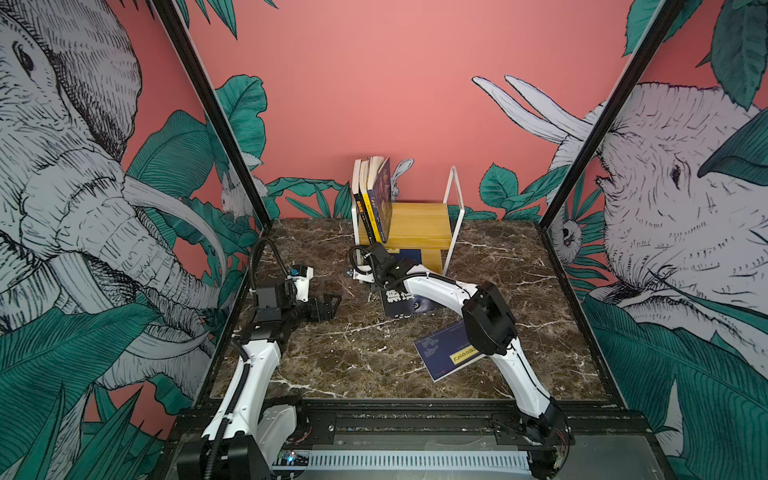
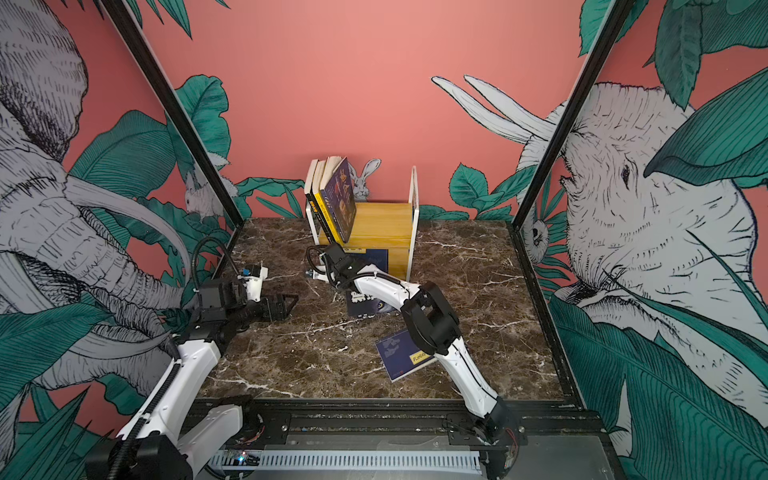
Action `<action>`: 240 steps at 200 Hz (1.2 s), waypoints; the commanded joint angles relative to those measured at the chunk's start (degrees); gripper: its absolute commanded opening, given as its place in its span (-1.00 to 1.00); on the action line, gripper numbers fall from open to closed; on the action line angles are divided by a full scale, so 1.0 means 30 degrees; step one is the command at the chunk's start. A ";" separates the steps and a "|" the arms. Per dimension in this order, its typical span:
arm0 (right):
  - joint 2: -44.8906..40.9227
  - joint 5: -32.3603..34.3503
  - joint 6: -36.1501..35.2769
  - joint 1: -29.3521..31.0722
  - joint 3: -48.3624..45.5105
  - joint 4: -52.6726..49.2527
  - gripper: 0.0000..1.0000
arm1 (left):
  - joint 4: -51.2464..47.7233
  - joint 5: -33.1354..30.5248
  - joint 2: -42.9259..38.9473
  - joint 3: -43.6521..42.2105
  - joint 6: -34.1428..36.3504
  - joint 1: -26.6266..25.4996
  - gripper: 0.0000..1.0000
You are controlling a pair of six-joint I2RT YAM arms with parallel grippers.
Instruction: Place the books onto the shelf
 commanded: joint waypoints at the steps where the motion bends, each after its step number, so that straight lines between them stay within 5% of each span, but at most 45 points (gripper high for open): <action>1: -0.2054 -0.1034 0.1060 0.0329 -0.0462 0.0370 0.19 | 0.0143 0.0177 -0.0125 -0.0174 0.0110 0.0094 0.99; 24: -0.5135 -0.1652 0.3244 0.0544 -0.3361 0.1425 0.30 | 0.0123 0.0445 -0.0198 -0.0258 0.0095 0.0103 0.99; 68: -1.3172 -0.1829 0.9573 0.0570 -1.3574 0.5686 0.35 | 0.0777 0.2366 0.0239 -0.0186 -0.0525 -0.0609 0.96; 129: -2.0095 -0.0132 1.9557 -0.1631 -2.3618 0.9477 0.53 | 0.6471 0.2719 0.3251 -0.0510 -0.7232 -0.3001 0.99; 144: -2.0663 0.0012 2.1027 -0.2519 -2.4984 0.9964 0.75 | 0.8128 0.2058 0.4323 -0.0597 -0.8588 -0.3779 0.99; 161: -2.0876 -0.0342 2.2373 -0.4007 -2.6097 1.0271 0.76 | 0.9066 0.1100 0.5699 -0.0668 -0.9779 -0.4382 0.99; 203: -1.9142 -0.4045 2.5236 -0.8040 -2.7779 1.3435 0.42 | 1.0105 -0.0736 0.8334 -0.1784 -1.2826 -0.4914 0.74; 240: -1.5562 -0.5919 2.5424 -0.8896 -2.6177 1.4741 0.14 | 0.9861 -0.1104 1.0103 -0.0825 -1.2762 -0.6250 0.64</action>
